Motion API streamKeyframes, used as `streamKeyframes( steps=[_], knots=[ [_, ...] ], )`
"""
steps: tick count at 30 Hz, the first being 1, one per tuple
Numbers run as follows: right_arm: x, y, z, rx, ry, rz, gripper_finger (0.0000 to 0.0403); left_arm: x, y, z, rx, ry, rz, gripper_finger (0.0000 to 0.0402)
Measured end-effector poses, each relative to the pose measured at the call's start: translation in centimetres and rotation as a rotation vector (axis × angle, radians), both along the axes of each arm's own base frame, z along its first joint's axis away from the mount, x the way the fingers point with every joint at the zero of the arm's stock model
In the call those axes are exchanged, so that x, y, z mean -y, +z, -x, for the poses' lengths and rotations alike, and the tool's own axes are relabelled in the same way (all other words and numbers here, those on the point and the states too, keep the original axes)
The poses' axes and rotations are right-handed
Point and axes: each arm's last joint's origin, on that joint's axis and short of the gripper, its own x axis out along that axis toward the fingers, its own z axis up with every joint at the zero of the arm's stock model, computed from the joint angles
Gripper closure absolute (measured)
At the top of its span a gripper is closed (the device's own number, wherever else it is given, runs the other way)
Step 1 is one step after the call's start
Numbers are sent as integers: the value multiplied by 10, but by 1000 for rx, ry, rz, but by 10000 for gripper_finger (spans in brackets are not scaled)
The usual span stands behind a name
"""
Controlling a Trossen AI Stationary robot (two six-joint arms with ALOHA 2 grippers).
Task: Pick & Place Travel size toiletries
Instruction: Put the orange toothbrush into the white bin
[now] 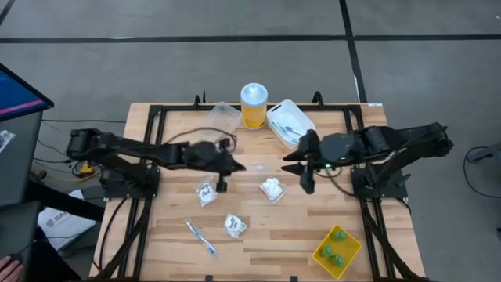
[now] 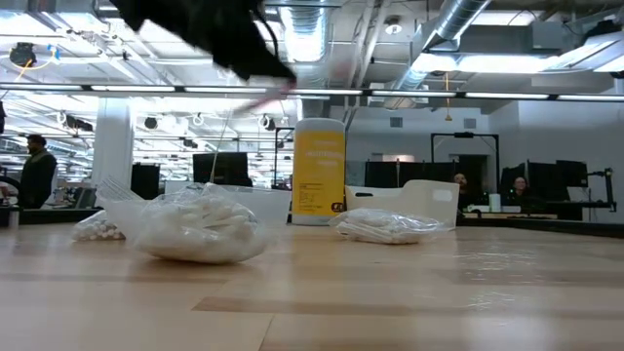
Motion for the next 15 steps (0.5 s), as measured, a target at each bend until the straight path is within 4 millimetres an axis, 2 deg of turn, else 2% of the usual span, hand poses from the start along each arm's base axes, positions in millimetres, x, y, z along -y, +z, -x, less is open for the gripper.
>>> streamKeyframes(
  steps=[4,8,11,15],
  knots=[
    [7,-6,-22,30,-21,32,225,-2,39,21,193,67,22,400],
    [20,-8,-46,107,-51,56,171,-3,71,43,361,108,61,400],
    [30,-9,-64,181,-21,39,147,-3,88,55,478,109,71,400],
    [39,-11,-87,293,25,11,144,-3,101,61,593,105,79,400]
  ],
)
